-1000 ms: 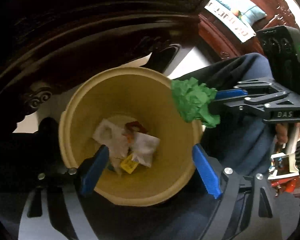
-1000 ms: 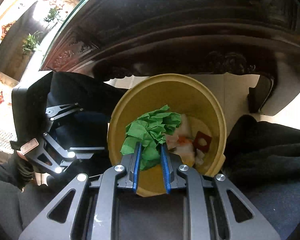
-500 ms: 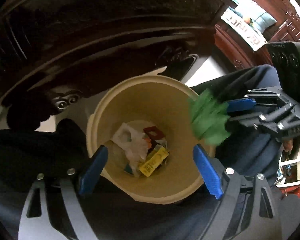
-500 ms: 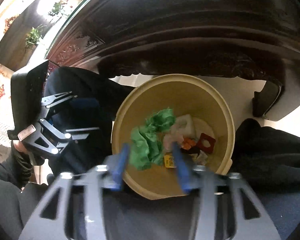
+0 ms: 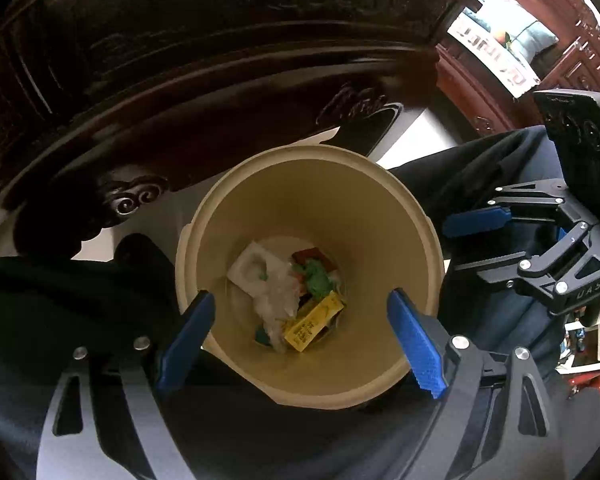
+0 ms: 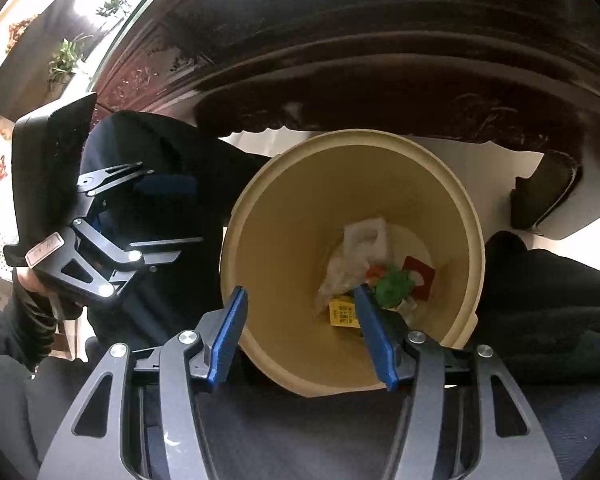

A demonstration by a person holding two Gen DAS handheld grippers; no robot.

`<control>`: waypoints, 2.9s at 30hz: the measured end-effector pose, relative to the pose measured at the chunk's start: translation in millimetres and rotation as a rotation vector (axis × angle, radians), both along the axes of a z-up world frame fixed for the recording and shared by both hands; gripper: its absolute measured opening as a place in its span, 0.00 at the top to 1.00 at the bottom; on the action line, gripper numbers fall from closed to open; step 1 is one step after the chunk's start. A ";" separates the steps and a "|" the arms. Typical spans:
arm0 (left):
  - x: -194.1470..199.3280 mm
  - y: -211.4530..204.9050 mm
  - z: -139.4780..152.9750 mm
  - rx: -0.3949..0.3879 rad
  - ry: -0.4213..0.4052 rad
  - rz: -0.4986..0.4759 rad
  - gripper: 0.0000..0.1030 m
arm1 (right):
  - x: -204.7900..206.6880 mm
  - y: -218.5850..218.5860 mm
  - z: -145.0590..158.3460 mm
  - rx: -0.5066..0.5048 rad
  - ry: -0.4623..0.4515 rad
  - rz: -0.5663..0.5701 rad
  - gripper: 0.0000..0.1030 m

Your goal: Collect trash

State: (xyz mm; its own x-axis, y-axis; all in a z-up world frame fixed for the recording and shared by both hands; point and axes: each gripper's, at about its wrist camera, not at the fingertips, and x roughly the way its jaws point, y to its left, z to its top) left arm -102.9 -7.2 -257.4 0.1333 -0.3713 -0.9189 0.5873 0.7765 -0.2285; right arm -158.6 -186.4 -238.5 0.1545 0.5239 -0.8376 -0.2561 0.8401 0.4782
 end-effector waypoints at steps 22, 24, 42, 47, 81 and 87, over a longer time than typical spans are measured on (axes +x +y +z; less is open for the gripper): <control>-3.1 -12.8 1.5 0.009 -0.007 -0.025 0.15 | -1.7 3.5 7.5 -0.041 -0.039 0.001 0.40; -3.4 -12.6 6.6 0.001 -0.022 -0.021 0.15 | -4.2 6.3 15.4 -0.066 -0.071 0.004 0.37; -18.8 13.9 152.4 -0.104 -0.424 0.166 0.04 | -25.6 25.6 143.5 -0.218 -0.496 0.000 0.14; -10.7 24.1 198.2 -0.154 -0.533 0.236 0.04 | -17.7 22.5 185.7 -0.198 -0.615 -0.053 0.11; 188.3 18.2 255.4 0.022 -0.829 0.684 0.04 | 171.3 4.5 222.3 -0.242 -0.733 -0.423 0.08; 238.7 19.8 242.6 0.047 -0.761 0.641 0.04 | 205.4 0.9 216.3 -0.253 -0.718 -0.411 0.08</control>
State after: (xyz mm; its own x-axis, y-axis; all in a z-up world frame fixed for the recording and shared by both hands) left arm 135.8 12.5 -14.8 0.8557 0.0116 -0.5173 0.0309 0.9968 0.0735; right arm 46.8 -185.5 -22.2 0.8274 0.1210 -0.5484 -0.0769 0.9917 0.1029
